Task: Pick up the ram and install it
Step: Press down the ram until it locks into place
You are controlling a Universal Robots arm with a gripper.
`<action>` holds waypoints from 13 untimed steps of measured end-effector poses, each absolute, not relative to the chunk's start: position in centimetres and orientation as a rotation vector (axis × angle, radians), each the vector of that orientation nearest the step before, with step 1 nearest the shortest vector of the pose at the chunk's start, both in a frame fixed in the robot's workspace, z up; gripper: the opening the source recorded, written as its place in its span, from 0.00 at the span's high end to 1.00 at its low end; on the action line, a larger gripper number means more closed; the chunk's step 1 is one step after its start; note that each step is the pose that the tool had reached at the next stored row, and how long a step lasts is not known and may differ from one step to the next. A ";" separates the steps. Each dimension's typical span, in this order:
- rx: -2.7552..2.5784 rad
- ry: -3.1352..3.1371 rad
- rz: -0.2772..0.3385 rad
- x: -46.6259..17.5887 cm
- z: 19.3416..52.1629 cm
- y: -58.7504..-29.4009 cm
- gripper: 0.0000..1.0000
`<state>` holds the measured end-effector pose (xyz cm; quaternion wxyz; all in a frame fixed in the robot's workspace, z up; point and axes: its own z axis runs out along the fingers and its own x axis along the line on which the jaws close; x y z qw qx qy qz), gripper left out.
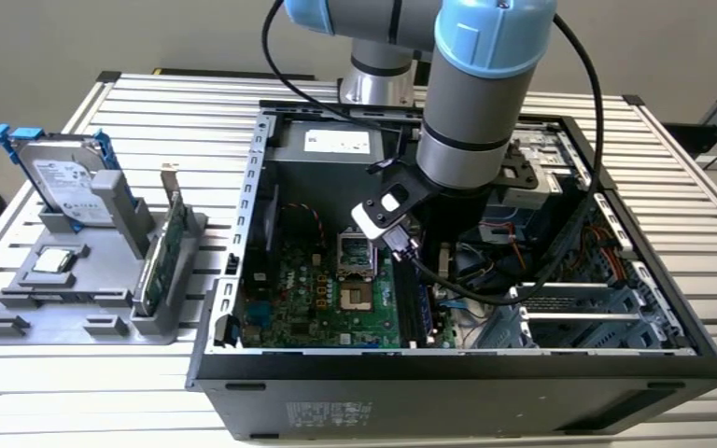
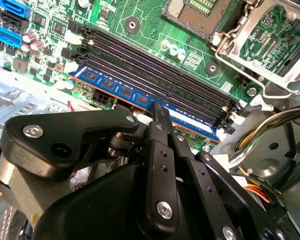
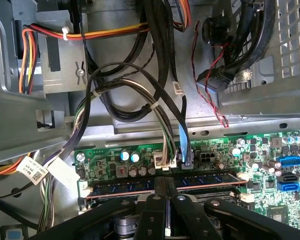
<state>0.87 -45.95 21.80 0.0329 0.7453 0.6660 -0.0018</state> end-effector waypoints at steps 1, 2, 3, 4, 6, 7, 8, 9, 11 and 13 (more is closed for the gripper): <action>2.294 2.049 -0.005 0.9 21.8 -45.9 1.00; 2.294 2.049 -0.005 0.9 21.8 -45.9 1.00; 2.294 2.049 -0.005 0.9 21.8 -45.9 1.00; 2.294 2.050 -0.005 0.9 21.8 -45.9 1.00; 2.294 2.050 -0.005 0.9 21.8 -45.9 1.00; 2.294 2.050 -0.006 0.9 21.8 -45.9 1.00; 2.294 2.050 -0.005 0.9 21.8 -45.9 1.00; 2.294 2.050 -0.005 0.9 21.8 -45.9 1.00; 2.294 2.050 -0.005 0.9 21.8 -45.9 1.00; 2.294 2.050 -0.005 0.9 21.8 -45.9 1.00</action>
